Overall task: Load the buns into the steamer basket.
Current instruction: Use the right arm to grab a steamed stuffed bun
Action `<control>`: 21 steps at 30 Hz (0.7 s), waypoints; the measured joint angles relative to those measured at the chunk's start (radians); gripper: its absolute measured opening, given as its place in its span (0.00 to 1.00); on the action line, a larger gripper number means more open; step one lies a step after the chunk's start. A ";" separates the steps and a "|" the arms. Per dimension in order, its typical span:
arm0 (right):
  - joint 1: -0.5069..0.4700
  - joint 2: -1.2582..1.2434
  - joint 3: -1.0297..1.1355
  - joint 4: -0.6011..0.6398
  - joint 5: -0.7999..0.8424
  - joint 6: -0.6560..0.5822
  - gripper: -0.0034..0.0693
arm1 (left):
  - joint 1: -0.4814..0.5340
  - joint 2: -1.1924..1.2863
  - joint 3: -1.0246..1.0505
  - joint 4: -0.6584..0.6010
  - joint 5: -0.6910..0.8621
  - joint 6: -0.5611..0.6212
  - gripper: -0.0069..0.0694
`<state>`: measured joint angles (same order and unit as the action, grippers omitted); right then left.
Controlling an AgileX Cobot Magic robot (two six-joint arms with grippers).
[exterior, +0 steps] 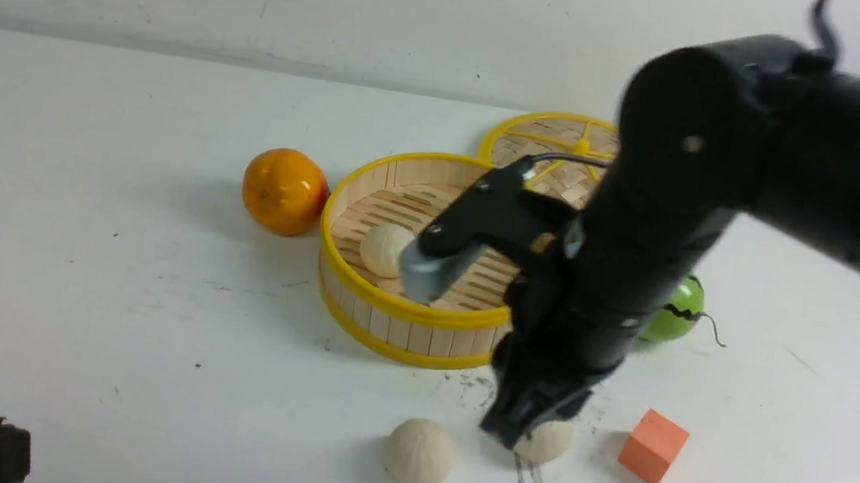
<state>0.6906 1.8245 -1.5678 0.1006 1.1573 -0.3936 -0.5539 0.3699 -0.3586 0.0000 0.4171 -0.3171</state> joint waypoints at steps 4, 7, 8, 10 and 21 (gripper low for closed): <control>0.041 0.086 -0.046 -0.051 -0.056 0.050 0.61 | 0.000 0.000 0.000 0.000 0.001 0.000 0.07; 0.051 0.166 -0.069 -0.078 -0.138 0.135 0.80 | 0.000 0.000 0.000 0.000 0.003 0.000 0.07; 0.051 0.184 -0.071 -0.082 -0.156 0.157 0.83 | 0.000 0.000 0.000 0.000 0.003 0.000 0.08; 0.051 0.201 -0.073 -0.086 -0.174 0.180 0.85 | 0.000 0.000 0.000 0.000 0.003 0.000 0.08; 0.050 0.271 -0.075 -0.082 -0.186 0.211 0.37 | 0.000 0.000 0.000 0.000 0.007 0.000 0.09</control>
<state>0.7404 2.0956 -1.6425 0.0186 0.9712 -0.1821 -0.5539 0.3699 -0.3586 0.0000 0.4236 -0.3175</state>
